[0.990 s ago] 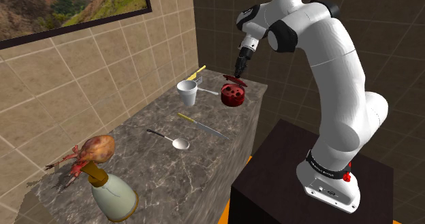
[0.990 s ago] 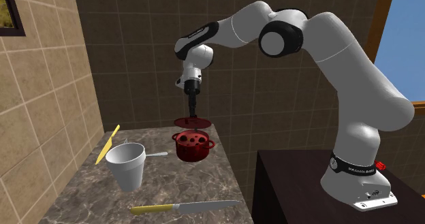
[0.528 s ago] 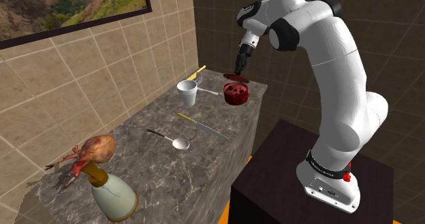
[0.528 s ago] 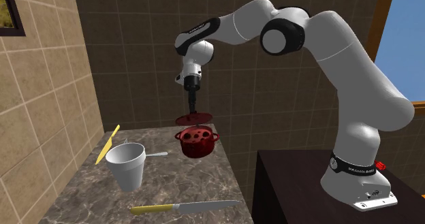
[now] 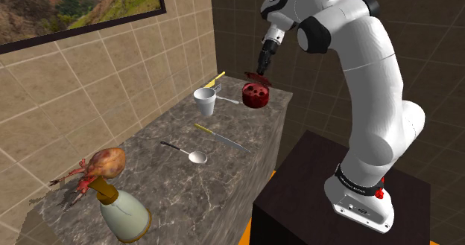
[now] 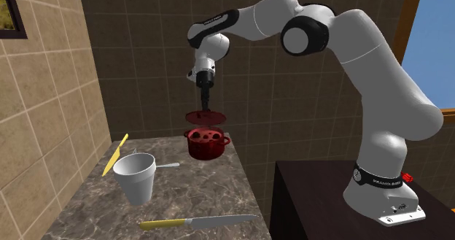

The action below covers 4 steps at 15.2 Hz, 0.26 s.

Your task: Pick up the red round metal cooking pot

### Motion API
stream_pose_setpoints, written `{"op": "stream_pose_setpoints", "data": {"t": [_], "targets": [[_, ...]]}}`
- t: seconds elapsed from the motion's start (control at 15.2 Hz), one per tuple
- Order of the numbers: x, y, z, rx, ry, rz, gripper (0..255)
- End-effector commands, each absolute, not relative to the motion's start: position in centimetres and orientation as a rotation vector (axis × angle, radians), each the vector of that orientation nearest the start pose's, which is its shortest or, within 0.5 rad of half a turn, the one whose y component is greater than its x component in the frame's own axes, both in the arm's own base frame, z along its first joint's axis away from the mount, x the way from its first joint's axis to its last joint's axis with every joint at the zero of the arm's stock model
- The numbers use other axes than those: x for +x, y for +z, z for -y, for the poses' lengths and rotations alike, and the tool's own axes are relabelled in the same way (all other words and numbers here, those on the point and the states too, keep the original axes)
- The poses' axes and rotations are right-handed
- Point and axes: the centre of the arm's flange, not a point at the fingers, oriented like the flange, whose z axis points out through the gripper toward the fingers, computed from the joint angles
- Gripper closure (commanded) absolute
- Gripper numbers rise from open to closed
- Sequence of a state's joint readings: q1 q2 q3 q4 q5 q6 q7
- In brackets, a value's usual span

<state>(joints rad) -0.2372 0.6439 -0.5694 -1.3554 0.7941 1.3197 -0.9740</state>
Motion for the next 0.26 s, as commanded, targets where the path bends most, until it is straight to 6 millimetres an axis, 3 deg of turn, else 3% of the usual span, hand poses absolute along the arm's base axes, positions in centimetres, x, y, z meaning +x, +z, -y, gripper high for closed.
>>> {"op": "stream_pose_setpoints", "data": {"t": [0.0, 0.2], "targets": [[56.34, 37.96, 34.45, -2.409, -0.001, 0.156, 255], [56.34, 38.57, 34.45, -2.409, -0.001, 0.156, 255]]}}
